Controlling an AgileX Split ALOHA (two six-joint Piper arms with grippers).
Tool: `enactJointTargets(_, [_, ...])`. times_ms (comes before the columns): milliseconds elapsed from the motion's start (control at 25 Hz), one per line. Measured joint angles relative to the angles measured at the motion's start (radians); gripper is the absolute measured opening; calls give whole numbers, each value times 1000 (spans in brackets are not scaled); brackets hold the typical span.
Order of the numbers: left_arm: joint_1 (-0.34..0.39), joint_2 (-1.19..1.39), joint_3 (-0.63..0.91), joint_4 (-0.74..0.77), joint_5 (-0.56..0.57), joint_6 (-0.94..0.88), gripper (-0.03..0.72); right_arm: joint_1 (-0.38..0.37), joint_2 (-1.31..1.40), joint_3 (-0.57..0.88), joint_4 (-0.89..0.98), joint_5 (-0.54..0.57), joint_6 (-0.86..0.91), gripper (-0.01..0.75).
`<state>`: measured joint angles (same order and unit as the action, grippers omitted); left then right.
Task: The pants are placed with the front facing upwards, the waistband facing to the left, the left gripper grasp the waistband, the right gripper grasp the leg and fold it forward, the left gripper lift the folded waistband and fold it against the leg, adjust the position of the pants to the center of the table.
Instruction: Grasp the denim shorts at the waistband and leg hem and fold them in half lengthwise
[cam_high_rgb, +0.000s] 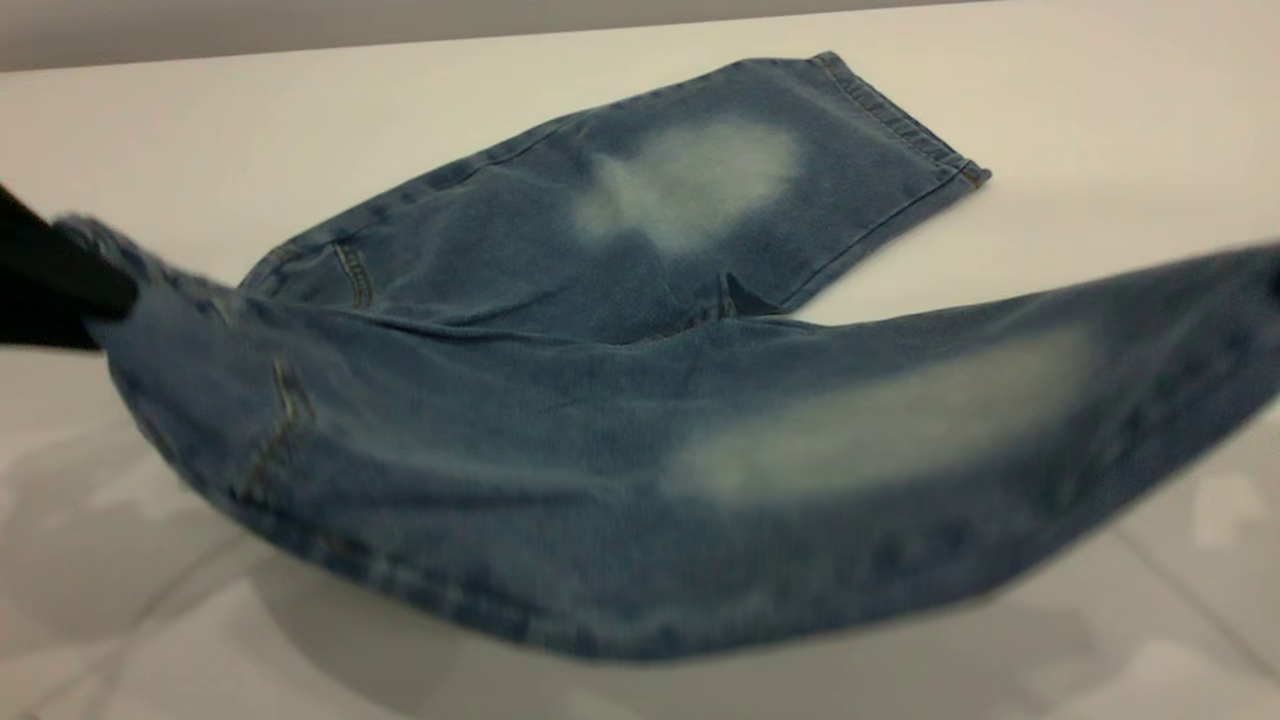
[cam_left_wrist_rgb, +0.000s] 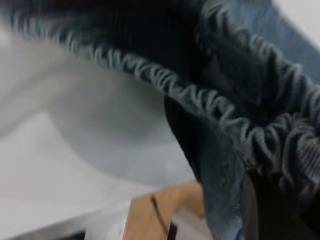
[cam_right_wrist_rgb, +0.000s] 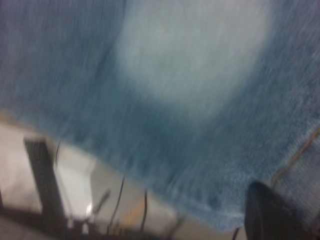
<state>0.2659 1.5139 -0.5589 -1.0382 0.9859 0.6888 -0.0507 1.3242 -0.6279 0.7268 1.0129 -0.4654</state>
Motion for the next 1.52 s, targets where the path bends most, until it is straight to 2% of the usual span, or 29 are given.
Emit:
enactJointTargets(320, [0,-16,-1,-135,-12,7,120,0,30,-133,63,-21,6,26])
enactJointTargets(640, [0,-16,-1,-360,-95,55,119,1,181,-263,162,-79,-59,26])
enactJointTargets(1040, [0,10,-1,-503,-213,62,119,4,421,-451,355,-120,-121,26])
enactJointTargets(1360, [0,81,-1,-646,-348,98,119,90,619,-638,421,-181,-122,26])
enactJointTargets(1520, [0,132,-5,-711,-364,184,119,129,713,-725,464,-212,-119,26])
